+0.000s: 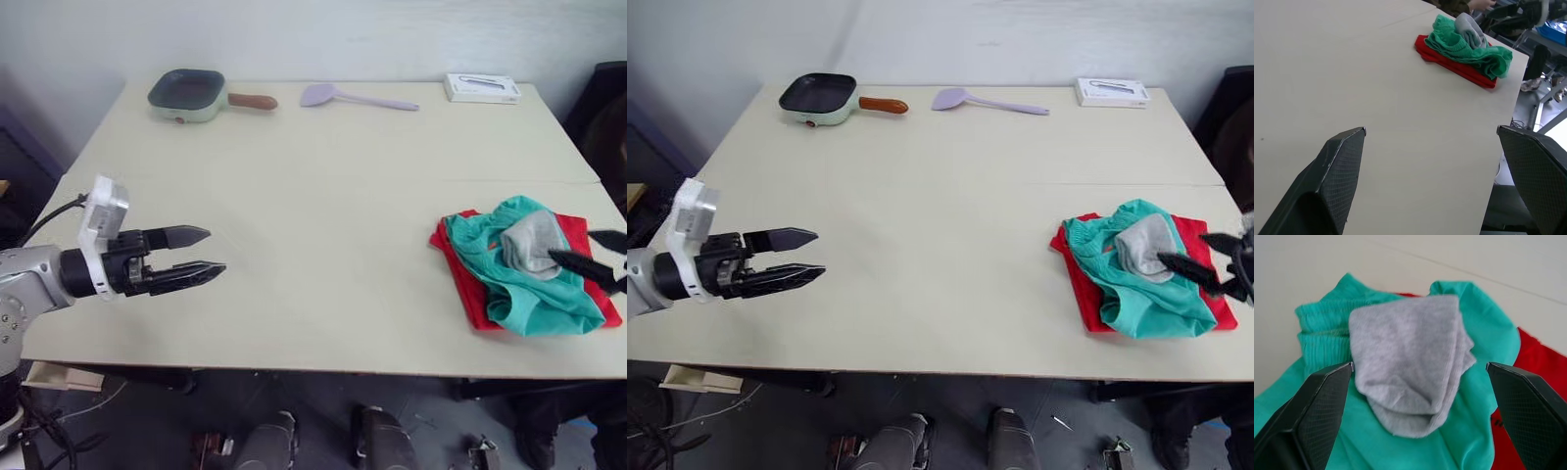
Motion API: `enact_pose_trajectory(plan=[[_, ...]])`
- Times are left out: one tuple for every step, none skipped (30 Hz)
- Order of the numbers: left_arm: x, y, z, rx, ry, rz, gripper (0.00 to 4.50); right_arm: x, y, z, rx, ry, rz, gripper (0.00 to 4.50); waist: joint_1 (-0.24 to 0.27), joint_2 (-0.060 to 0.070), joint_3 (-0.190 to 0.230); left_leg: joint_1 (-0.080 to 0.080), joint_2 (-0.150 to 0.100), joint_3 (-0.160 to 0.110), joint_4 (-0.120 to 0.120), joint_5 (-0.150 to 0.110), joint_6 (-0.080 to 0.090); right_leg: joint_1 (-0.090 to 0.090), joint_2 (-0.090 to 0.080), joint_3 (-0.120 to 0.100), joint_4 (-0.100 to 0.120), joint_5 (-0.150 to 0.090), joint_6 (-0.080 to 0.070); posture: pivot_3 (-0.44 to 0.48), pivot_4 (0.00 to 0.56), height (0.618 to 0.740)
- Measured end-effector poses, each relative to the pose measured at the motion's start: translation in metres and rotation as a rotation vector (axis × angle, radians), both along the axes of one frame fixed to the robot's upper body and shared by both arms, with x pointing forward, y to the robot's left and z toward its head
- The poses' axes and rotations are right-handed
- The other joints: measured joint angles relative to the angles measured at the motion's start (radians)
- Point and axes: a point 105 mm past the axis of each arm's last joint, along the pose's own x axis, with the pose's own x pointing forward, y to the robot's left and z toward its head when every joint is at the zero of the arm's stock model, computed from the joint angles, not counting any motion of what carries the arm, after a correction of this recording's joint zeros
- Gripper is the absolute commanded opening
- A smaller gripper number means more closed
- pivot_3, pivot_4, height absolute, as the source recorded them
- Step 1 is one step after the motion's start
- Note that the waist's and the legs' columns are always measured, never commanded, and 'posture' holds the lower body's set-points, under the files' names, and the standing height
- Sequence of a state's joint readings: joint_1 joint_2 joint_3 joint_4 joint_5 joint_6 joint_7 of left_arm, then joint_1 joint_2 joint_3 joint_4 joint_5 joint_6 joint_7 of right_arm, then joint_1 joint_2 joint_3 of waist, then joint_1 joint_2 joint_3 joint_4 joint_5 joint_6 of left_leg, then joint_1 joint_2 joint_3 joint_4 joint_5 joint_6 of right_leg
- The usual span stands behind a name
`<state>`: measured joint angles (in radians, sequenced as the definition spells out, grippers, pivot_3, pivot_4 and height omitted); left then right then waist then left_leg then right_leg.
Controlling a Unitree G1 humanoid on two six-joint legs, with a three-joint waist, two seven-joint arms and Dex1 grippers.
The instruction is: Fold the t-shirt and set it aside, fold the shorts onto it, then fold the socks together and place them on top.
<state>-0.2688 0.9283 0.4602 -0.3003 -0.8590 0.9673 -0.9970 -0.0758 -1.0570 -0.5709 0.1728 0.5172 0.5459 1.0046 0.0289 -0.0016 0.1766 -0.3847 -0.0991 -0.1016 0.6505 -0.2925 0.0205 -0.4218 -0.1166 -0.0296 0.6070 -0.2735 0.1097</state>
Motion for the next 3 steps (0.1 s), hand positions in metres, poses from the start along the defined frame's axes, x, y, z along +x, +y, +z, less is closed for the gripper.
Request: enact_pose_trajectory(plan=[[0.0003,0.0010,0.0014,-0.001,-0.010,0.002,4.50,-0.0041,-0.0020,-0.0010,0.005,0.003,0.006,4.45,0.001,0.000,0.000,0.000,0.000,0.001,0.000,0.000,0.000,0.000,0.000,0.001,0.000,0.000,0.000,0.000,0.150,0.740],[0.0005,0.0019,0.0026,-0.002,-0.016,0.005,4.50,-0.0075,-0.0052,0.0000,0.009,-0.004,0.005,4.45,0.000,0.000,0.000,0.000,0.000,0.001,0.000,0.000,0.000,0.000,0.000,0.002,-0.001,0.000,0.001,0.000,0.150,0.740],[0.0009,0.0029,0.0032,-0.006,-0.018,0.008,4.50,-0.0104,-0.0090,0.0031,0.014,-0.019,-0.003,4.45,-0.002,0.000,0.000,0.000,0.001,0.002,0.000,-0.001,0.000,0.000,0.000,0.003,-0.001,0.001,0.001,0.000,0.150,0.740]])
